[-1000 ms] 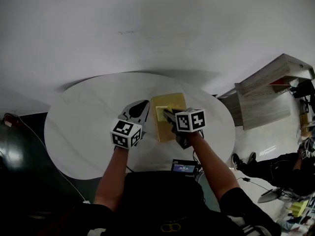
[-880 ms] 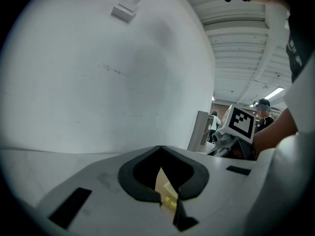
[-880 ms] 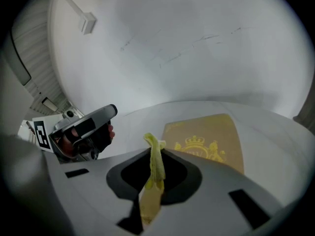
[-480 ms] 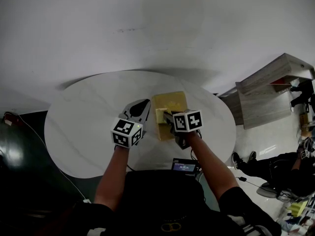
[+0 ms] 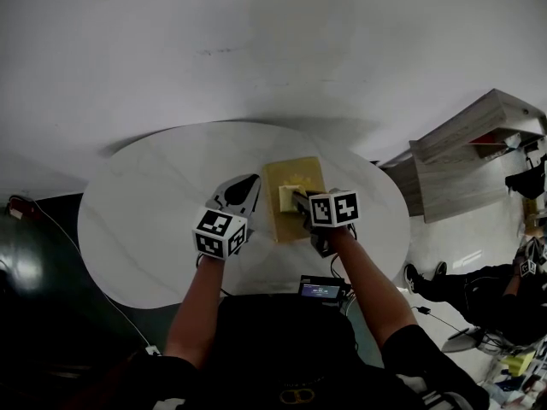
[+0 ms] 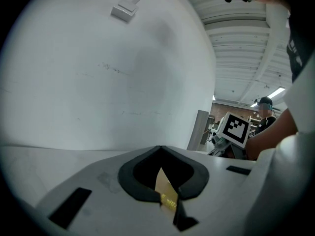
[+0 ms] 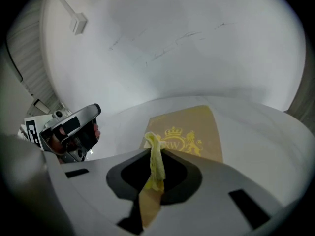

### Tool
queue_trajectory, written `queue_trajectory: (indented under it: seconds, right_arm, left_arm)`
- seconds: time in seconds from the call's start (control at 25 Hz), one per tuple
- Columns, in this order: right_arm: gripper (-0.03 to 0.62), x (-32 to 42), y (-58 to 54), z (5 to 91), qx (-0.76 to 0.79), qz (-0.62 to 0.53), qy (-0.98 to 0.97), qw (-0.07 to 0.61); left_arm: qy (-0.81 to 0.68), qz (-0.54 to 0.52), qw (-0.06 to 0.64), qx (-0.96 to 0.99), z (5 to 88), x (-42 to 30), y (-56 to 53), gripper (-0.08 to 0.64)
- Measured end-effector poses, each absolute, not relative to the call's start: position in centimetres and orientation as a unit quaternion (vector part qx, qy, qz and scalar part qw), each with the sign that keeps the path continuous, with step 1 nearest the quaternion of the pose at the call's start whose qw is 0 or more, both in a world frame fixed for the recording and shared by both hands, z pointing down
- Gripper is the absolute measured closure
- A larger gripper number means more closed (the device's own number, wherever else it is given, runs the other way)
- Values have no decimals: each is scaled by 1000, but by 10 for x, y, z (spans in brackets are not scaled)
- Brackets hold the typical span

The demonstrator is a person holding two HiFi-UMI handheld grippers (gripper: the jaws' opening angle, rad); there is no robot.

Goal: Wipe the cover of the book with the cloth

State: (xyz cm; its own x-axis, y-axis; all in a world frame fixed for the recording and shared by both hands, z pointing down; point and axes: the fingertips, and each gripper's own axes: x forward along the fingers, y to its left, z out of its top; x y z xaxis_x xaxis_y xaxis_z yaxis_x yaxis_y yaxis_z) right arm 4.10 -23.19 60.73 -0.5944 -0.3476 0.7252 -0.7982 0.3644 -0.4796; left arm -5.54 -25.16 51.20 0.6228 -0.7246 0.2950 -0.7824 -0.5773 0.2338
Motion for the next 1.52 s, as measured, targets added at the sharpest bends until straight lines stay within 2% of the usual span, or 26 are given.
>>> queue_trajectory:
  seconds: [1.04, 1.52]
  right_arm:
    - [505, 142, -241, 607, 443, 438, -745, 237]
    - [505, 152, -238, 602, 455, 436, -742, 229]
  left_arm:
    - [-425, 85, 172, 885, 510, -39, -240, 551]
    - [-420, 84, 168, 888, 506, -33, -238, 551]
